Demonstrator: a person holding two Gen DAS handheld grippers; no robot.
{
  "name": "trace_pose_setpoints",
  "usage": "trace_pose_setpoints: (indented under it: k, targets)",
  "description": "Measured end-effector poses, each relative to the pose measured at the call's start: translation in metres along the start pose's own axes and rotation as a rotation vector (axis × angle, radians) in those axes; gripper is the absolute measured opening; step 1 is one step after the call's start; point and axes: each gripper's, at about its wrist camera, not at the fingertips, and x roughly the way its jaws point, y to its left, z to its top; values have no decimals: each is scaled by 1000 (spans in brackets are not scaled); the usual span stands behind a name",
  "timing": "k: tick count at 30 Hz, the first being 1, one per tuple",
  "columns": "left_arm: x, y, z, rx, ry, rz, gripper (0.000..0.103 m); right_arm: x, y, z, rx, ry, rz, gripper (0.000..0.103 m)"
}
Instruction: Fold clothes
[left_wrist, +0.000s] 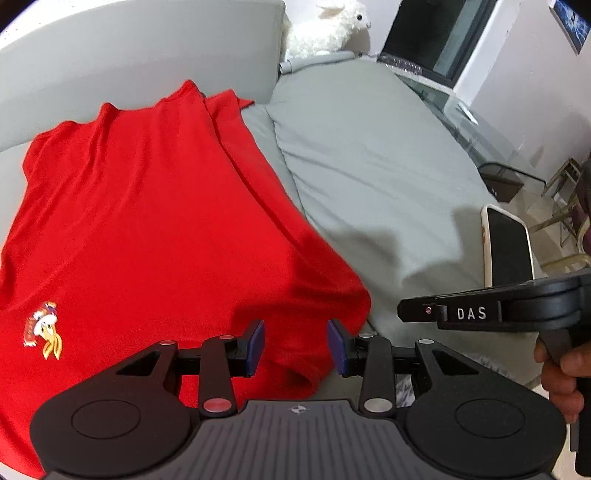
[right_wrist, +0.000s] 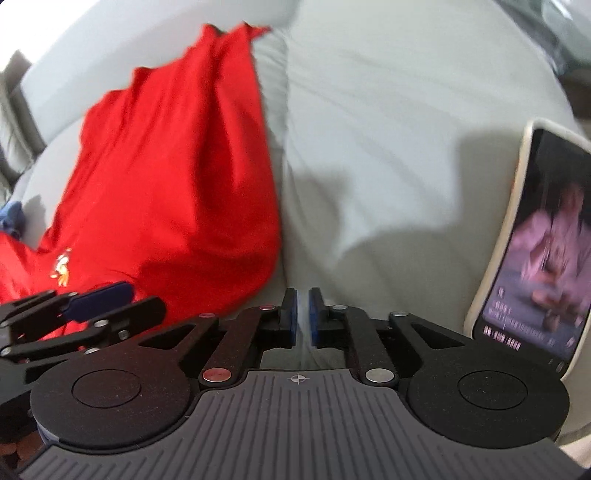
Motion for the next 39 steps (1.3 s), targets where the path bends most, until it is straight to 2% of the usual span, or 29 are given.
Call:
trace_pose_setpoints:
  k: [5, 12, 17, 27, 31, 39]
  targets:
    - [0, 5, 14, -7, -28, 26, 37, -13, 25, 14, -87, -62, 9, 27]
    - [14, 26, 44, -65, -52, 81, 39, -5, 46, 40, -103, -92, 13, 29]
    - [32, 37, 70, -85, -76, 103, 41, 14, 49, 69, -85, -100, 13, 36]
    - [115, 63, 148, -118, -122, 105, 41, 72, 23, 170, -13, -211, 29, 39]
    - [139, 76, 164, -133, -130, 111, 41, 113, 18, 225, 9, -251, 60, 42]
    - [182, 108, 188, -176, -135, 105, 41, 179, 27, 301, 55, -257, 119, 43]
